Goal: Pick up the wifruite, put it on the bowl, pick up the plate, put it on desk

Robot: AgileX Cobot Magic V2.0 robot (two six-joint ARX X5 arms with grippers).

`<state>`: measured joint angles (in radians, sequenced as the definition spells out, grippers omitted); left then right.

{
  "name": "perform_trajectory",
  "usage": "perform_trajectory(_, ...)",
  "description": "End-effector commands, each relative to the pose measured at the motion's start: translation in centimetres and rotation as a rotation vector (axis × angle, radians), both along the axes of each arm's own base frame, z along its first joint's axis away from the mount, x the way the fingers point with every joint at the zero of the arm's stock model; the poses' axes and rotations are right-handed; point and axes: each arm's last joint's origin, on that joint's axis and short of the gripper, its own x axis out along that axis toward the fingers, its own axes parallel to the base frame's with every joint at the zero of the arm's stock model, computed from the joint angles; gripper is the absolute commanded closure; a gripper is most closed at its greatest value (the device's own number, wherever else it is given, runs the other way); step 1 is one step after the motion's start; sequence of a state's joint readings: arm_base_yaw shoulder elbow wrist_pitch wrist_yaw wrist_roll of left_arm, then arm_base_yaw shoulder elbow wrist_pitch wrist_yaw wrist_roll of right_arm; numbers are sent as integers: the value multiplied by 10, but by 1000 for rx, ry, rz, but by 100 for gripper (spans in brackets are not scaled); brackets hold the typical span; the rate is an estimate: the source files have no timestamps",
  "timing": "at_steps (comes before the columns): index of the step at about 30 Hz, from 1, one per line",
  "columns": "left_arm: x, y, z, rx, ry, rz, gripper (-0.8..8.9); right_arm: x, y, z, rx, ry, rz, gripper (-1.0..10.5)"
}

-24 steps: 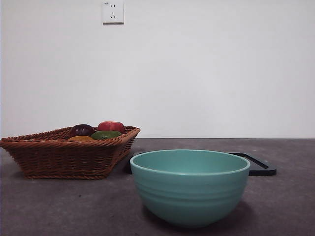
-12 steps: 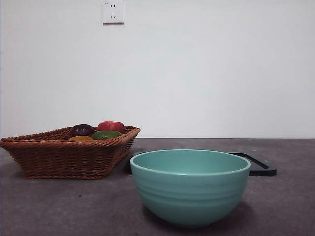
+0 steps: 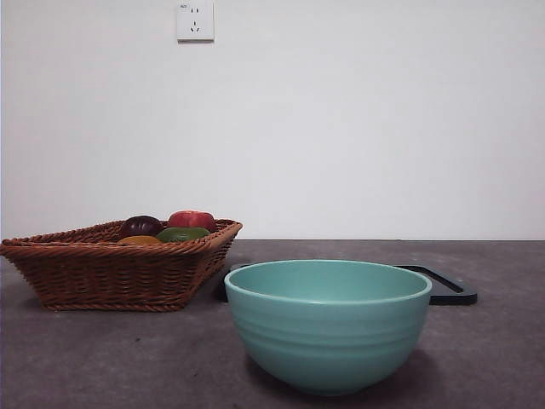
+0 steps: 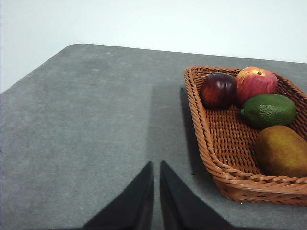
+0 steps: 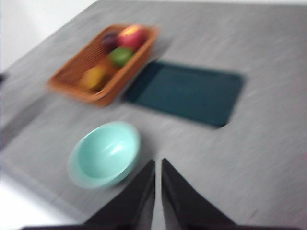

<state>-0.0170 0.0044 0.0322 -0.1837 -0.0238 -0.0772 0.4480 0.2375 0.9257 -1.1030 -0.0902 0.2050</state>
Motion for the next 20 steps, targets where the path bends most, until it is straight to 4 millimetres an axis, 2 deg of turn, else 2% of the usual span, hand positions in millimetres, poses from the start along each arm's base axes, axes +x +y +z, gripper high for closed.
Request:
perform_trajectory(1, 1, 0, -7, -2, 25, 4, 794, 15, 5, -12, -7, -145, -76, 930)
perform_trajectory(5, 1, 0, -7, -2, 25, 4, 794, 39, 8, -40, 29, -291, -216, 930)
perform_trajectory(11, 1, 0, -7, -2, 25, 4, 794, 73, 4, -88, -37, -396, -352, 930)
perform_trajectory(15, 1, 0, -7, -2, 25, 4, 794, 87, -1, -114, -46, -428, -414, 930)
perform_trajectory(20, 1, 0, -7, -2, 25, 4, 794, 94, -4, -140, -109, -417, -434, 930)
